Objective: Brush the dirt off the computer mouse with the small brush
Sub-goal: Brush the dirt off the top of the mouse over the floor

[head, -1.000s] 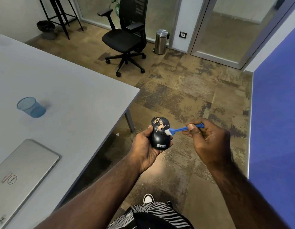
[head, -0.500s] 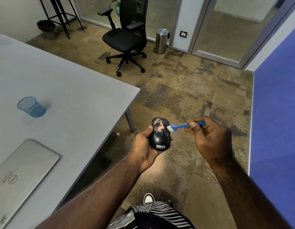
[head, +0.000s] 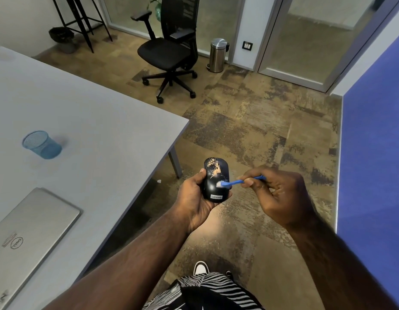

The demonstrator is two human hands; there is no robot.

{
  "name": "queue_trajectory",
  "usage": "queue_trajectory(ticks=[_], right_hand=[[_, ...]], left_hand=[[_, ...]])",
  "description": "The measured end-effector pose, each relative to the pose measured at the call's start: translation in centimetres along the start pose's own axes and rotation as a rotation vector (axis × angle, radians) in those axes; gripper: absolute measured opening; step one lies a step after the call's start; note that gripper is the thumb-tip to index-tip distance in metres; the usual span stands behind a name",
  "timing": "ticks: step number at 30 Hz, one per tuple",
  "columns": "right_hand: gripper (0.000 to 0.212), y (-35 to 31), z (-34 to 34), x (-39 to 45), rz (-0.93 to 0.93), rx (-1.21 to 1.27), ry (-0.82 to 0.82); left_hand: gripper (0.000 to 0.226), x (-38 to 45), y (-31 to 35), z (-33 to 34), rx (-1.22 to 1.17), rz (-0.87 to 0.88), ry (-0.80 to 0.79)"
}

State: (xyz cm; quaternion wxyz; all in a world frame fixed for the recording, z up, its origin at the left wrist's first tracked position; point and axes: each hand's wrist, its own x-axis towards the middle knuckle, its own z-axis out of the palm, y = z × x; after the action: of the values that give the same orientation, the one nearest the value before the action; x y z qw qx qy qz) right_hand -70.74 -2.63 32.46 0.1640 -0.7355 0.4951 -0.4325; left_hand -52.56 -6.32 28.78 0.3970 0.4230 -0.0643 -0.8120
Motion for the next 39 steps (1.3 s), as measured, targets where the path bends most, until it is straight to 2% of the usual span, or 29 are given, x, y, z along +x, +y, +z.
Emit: queue_trajectory(ticks=[6,9,12,17,22,27,32,37,39], right_hand=[[0.013,-0.2,-0.3,-0.1,-0.046,-0.006,0.036],[0.013,-0.1,-0.2,-0.3,-0.028,-0.054,-0.004],[0.011,0.4,-0.9,-0.4,0.002,-0.082,0.048],[0.011,0.3,-0.2,-0.6,0.016,0.001,0.039],[0.015,1.1,0.3,-0.1,0.121,-0.014,0.174],[0.013,0.8,-0.1,-0.4,0.049,0.031,0.049],[0.015,0.8,-0.3,-0.6,0.038,0.064,0.071],[0.013,0.5,-0.1,-1.1,-0.019,0.04,-0.053],[0.011,0.9,-0.4,-1.2,-0.01,0.01,-0.034]], left_hand=[[0.045,0.0,-0.1,0.1,-0.007,-0.006,-0.001],[0.044,0.0,0.0,0.1,-0.017,-0.003,0.007],[0.044,0.0,0.3,-0.1,-0.046,0.007,0.007],[0.043,-0.1,0.3,-0.1,-0.069,0.003,-0.013],[0.043,0.0,0.0,-0.3,-0.051,-0.013,-0.023],[0.042,0.2,-0.1,-0.6,-0.065,0.003,-0.018],[0.041,0.2,-0.2,-0.7,-0.062,0.012,-0.014],[0.044,0.1,0.3,-0.4,-0.054,0.009,-0.001],[0.046,0.0,0.5,-0.3,-0.046,0.014,-0.004]])
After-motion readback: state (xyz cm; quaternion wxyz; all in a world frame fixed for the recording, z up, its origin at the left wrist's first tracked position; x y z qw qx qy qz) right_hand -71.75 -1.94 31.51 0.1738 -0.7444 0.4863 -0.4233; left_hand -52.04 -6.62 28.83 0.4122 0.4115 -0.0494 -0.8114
